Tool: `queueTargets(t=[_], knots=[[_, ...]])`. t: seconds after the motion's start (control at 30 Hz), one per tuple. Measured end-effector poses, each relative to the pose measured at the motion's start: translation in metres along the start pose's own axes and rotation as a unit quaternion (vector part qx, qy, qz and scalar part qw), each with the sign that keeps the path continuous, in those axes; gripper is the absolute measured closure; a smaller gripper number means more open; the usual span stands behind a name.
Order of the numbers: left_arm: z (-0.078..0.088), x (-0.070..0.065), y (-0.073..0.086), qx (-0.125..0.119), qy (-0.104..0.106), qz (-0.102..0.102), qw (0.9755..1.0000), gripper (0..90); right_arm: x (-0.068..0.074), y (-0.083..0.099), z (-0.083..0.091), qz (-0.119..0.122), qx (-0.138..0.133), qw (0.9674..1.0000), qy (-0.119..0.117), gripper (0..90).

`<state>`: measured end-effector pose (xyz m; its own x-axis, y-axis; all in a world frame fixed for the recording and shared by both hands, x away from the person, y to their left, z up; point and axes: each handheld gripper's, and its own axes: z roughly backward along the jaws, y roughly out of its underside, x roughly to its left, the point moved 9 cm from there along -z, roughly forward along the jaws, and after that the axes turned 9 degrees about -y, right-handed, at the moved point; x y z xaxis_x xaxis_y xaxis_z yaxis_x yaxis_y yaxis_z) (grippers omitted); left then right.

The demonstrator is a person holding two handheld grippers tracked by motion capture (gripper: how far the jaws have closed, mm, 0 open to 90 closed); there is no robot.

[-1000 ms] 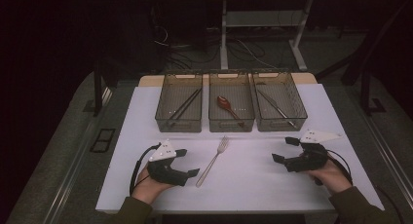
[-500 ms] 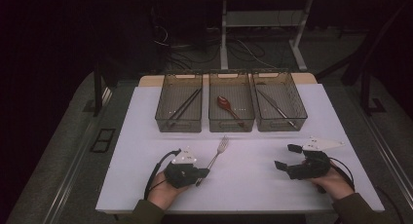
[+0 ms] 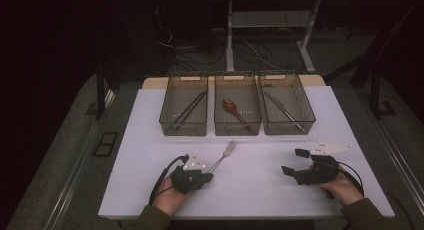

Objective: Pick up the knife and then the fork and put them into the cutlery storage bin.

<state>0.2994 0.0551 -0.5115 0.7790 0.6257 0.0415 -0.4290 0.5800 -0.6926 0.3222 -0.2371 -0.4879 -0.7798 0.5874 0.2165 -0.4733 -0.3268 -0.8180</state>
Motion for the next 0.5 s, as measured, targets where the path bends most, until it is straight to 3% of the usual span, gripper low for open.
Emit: queueTargets(t=[0.3, 0.43, 0.5], knots=[[0.007, 0.031, 0.005, -0.005, -0.039, 0.033, 0.9987, 88.8, 0.0, 0.001, 0.0, 0.002, 0.003, 1.0, -0.002, 13.8], [0.008, 0.032, 0.003, -0.01, -0.03, 0.034, 0.9989, 88.8, 0.0, 0.001, 0.0, 0.002, 0.004, 1.0, -0.003, 13.8], [0.011, 0.032, -0.006, -0.032, -0.016, 0.035, 0.9988, 88.3, 0.0, 0.0, 0.0, 0.002, 0.003, 1.0, -0.003, 13.8]])
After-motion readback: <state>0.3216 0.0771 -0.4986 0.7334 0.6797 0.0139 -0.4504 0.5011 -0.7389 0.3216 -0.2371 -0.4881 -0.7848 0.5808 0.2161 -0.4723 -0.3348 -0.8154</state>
